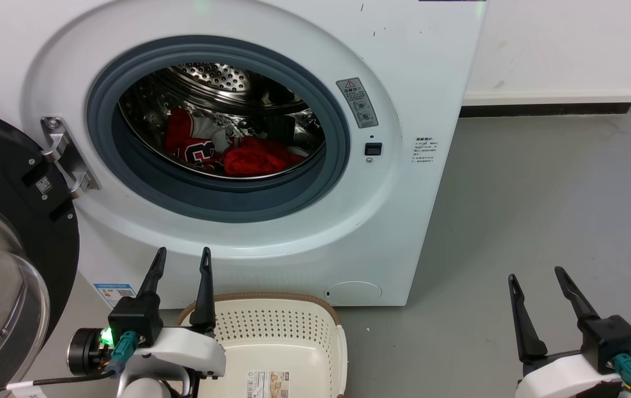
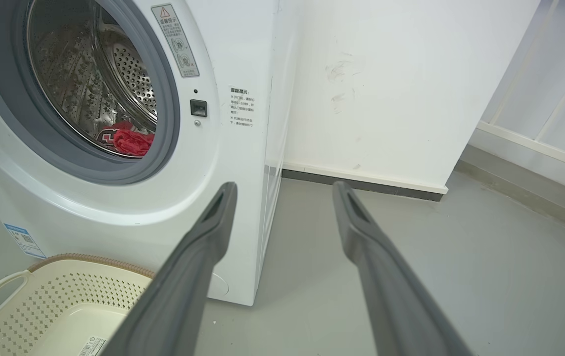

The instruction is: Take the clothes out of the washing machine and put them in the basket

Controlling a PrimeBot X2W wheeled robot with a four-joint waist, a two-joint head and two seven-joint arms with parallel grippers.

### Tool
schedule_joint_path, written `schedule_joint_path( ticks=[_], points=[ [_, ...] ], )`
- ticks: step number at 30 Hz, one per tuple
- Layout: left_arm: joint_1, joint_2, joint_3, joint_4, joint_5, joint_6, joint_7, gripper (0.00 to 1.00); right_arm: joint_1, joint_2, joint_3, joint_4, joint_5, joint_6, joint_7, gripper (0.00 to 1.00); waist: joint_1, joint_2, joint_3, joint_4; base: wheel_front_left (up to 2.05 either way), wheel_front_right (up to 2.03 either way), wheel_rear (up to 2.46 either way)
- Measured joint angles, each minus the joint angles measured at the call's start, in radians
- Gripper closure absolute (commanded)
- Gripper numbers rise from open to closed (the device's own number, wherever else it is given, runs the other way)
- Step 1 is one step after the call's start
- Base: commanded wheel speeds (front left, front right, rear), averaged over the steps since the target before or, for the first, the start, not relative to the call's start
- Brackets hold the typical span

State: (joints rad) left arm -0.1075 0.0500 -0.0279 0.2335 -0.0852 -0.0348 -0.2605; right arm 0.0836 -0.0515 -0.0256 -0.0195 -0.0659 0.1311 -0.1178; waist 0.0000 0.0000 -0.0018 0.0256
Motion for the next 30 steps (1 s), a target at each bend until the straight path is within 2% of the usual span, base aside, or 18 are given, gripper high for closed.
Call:
schedule_joint_path(
  ticks=[24,30],
  points=[
    [0.002,0.0,0.005,0.014,-0.002,0.01,-0.002,0.0,-0.001,0.0,-0.002,0.008,0.018,0.0,0.009,0.0,0.0,0.0,0.011,0.002,0.0,0.0,0.0],
    [-0.033,0.0,0.013,0.021,0.004,0.018,-0.002,0.0,-0.035,0.0,0.01,-0.005,0.024,0.0,0.01,0.0,0.0001,0.0,0.066,-0.009,0.0,0.0,0.0]
  ],
)
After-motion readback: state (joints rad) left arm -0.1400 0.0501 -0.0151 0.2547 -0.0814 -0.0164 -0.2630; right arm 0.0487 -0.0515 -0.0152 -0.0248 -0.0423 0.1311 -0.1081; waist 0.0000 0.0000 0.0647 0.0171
